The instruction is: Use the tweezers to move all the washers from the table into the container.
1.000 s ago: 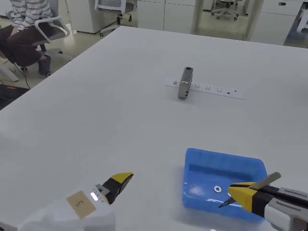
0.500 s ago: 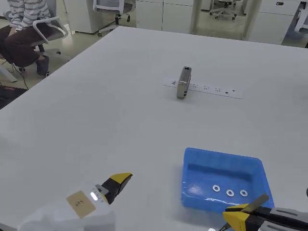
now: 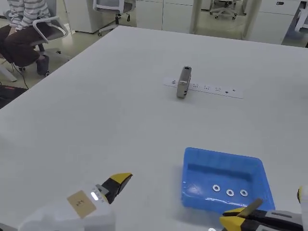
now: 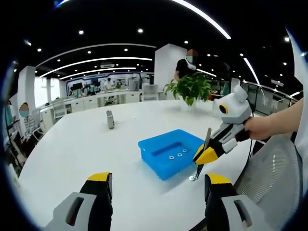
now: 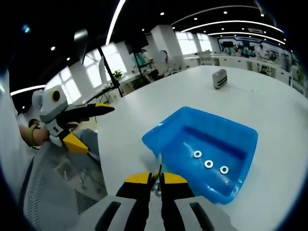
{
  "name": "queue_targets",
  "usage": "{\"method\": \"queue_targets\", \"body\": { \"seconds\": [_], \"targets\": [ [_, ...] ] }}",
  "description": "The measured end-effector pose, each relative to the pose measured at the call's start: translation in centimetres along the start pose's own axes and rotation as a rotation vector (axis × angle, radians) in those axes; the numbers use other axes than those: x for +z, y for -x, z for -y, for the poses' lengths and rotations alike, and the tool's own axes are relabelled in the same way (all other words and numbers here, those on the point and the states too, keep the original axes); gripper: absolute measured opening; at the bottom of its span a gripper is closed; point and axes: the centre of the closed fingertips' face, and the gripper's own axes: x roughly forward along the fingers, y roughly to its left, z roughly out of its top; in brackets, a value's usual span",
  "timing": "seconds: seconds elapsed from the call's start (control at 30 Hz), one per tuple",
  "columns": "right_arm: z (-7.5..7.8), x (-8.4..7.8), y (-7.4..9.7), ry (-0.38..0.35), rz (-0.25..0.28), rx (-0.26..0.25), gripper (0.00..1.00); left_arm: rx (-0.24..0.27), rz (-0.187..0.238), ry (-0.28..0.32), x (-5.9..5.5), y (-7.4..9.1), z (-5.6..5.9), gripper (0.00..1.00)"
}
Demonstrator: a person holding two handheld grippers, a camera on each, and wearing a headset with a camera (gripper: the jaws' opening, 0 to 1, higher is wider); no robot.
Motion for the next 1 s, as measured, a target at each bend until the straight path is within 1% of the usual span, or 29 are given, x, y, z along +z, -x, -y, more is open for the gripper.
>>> {"method": "queue_targets", "body": {
  "seconds": [0.17, 0.37, 0.73, 0.83, 1.0],
  "targets": [
    [-0.55, -0.13, -0.29, 0.040, -0.015, 0.004, 0.04, 0.000, -0.001, -0.001, -0.09, -0.03, -0.04, 0.79],
    [-0.61, -0.09, -0.36, 0.090, -0.024, -0.017, 0.04, -0.001, -0.002, -0.003, -0.15, -0.05, -0.04, 0.79],
    [-0.53, -0.28, -0.05, 0.085, -0.021, -0.031, 0.04, 0.000, -0.007, -0.008, -0.18, -0.01, 0.02, 0.78],
    [-0.59, -0.33, -0.05, 0.085, -0.021, -0.029, 0.04, 0.001, -0.014, -0.014, -0.28, -0.01, 0.01, 0.78],
    [-0.66, -0.40, -0.19, 0.085, -0.023, -0.027, 0.04, 0.002, -0.011, -0.013, -0.20, 0.02, 0.02, 0.77]
  ]
}}
